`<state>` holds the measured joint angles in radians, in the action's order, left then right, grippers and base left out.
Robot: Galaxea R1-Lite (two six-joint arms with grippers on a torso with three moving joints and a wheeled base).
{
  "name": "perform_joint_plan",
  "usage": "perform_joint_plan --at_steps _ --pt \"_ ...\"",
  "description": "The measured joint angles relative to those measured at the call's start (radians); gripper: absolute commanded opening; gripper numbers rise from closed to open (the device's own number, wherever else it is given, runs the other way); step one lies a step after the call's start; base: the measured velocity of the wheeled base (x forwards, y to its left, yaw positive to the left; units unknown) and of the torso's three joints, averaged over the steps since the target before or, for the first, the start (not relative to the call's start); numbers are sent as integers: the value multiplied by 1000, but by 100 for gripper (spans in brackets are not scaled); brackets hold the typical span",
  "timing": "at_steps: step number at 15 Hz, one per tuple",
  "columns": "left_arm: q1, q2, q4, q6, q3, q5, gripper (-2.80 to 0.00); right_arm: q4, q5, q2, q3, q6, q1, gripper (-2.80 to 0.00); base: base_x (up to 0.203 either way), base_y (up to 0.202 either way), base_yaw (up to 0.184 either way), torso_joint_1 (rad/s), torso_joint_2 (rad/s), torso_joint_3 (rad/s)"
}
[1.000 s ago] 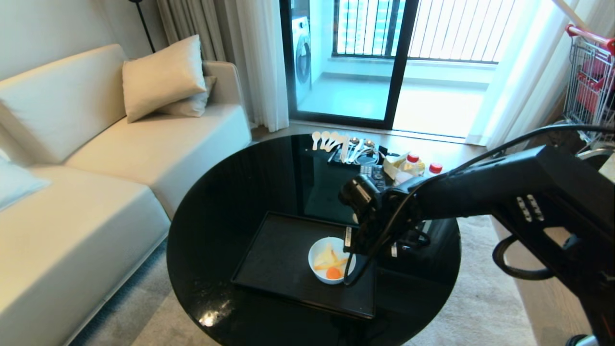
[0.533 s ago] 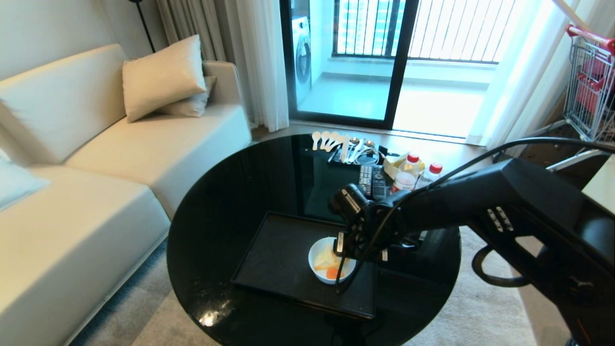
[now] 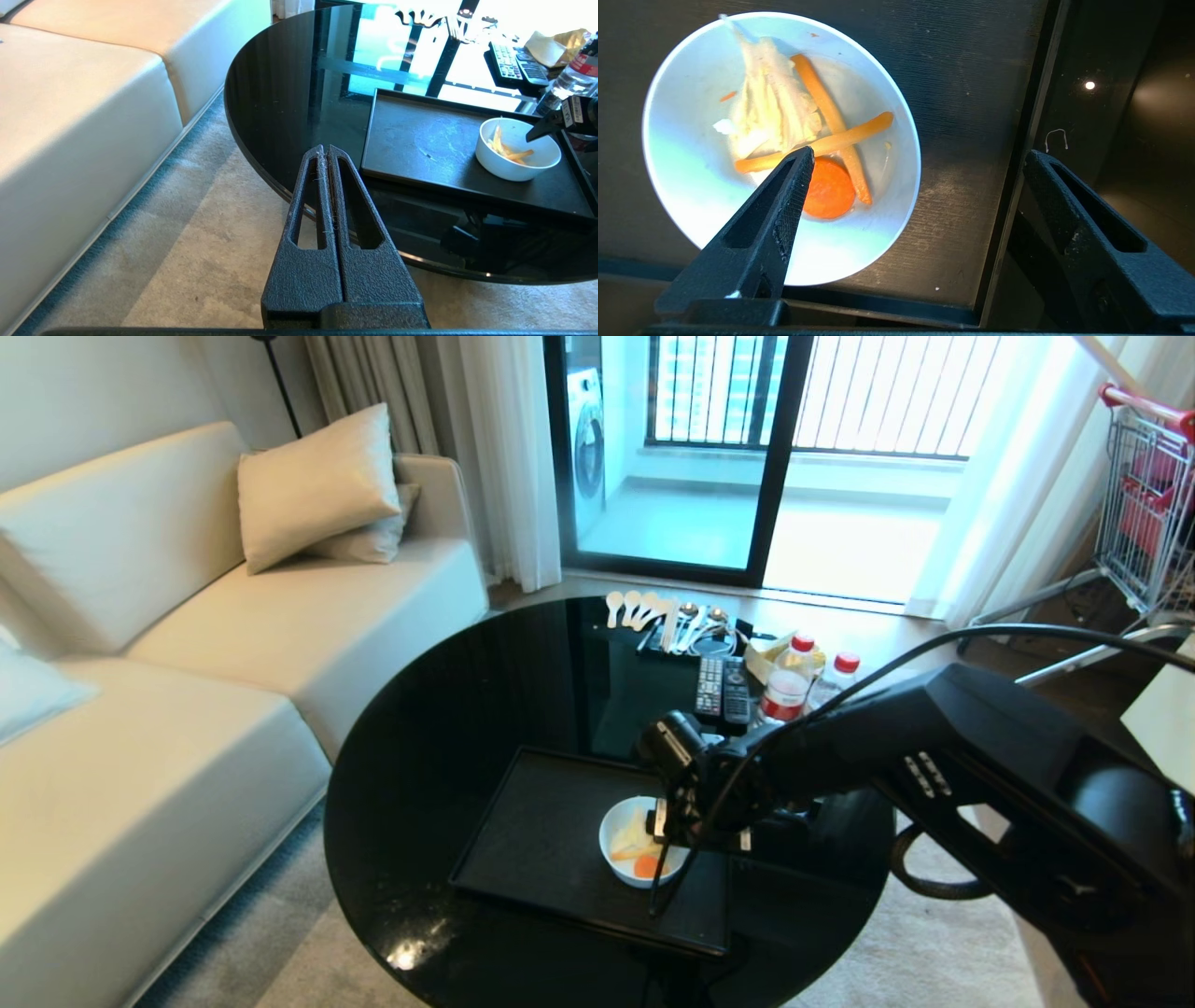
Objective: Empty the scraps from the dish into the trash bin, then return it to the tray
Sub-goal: Pick up the bowl with leftover food
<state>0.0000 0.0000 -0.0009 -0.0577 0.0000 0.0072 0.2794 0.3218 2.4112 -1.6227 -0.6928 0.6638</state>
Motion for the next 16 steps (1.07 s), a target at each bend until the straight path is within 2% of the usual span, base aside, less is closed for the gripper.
perform_joint_plan --at_steps 16 --pt "0 0 0 0 0 0 -280 8 17 79 -110 4 -4 0 0 0 0 0 0 0"
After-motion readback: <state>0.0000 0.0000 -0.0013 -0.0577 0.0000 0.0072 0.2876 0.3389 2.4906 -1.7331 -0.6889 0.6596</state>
